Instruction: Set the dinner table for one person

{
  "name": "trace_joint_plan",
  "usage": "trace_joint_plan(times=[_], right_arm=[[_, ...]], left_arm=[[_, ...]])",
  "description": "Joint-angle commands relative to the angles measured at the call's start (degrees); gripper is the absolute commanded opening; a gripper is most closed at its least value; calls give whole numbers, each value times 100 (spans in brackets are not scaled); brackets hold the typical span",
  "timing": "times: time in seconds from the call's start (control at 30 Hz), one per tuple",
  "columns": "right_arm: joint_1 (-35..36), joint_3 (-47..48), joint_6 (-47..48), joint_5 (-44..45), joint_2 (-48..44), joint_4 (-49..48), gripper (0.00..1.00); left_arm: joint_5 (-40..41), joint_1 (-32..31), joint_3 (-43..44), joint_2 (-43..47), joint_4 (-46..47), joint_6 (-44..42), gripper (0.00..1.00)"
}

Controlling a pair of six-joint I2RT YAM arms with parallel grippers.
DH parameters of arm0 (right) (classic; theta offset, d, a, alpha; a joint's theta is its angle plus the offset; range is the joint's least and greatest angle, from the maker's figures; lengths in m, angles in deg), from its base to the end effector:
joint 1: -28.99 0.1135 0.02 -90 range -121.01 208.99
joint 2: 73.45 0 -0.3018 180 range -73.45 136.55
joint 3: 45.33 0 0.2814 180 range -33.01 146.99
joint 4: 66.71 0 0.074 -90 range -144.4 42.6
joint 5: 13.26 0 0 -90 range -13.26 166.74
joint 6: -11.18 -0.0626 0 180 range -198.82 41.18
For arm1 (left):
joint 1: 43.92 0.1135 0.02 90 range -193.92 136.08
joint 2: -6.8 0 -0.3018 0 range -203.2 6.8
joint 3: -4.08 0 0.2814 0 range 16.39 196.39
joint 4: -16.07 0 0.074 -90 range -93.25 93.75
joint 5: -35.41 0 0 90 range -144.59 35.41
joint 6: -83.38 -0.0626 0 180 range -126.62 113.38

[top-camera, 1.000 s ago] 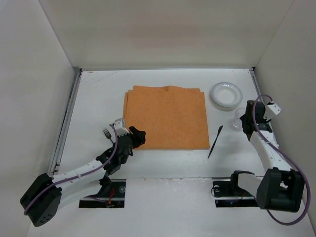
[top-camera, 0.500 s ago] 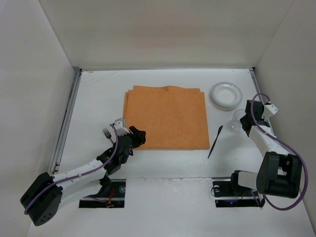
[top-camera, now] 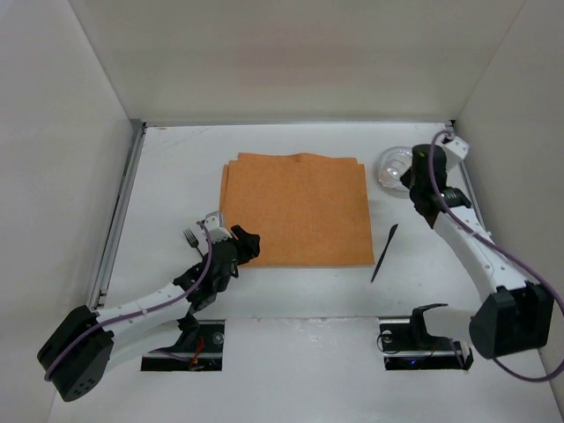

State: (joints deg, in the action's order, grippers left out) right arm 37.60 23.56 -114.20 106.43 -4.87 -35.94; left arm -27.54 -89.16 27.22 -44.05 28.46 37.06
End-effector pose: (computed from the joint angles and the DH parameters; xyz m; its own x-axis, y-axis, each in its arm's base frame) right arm 0.3031 0.0145 0.3309 -0.2395 0.4724 -0.8482 0.5283 0.7964 0.2944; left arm 0.1637 -0.1246 0.1824 -0.3580 -0.5125 -0.7805 0.1055 0.8083 -0.5792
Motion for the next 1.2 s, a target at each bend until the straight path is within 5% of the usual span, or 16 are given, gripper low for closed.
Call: trace_joint_plan(times=[0.0, 0.37, 0.9, 1.17], right_arm=[[610, 712, 119, -51, 839, -263, 10], [1315, 2480, 496, -315, 3257, -360, 10], [1315, 2508, 505, -306, 3927, -448, 19], [1315, 2270, 532, -289, 3436, -571, 52]], left_arm=[[108, 63, 95, 40, 315, -97, 50], [116, 63, 95, -144, 420, -123, 50], [90, 54, 130, -329, 447, -123, 50], [90, 45, 147, -347, 447, -132, 50]])
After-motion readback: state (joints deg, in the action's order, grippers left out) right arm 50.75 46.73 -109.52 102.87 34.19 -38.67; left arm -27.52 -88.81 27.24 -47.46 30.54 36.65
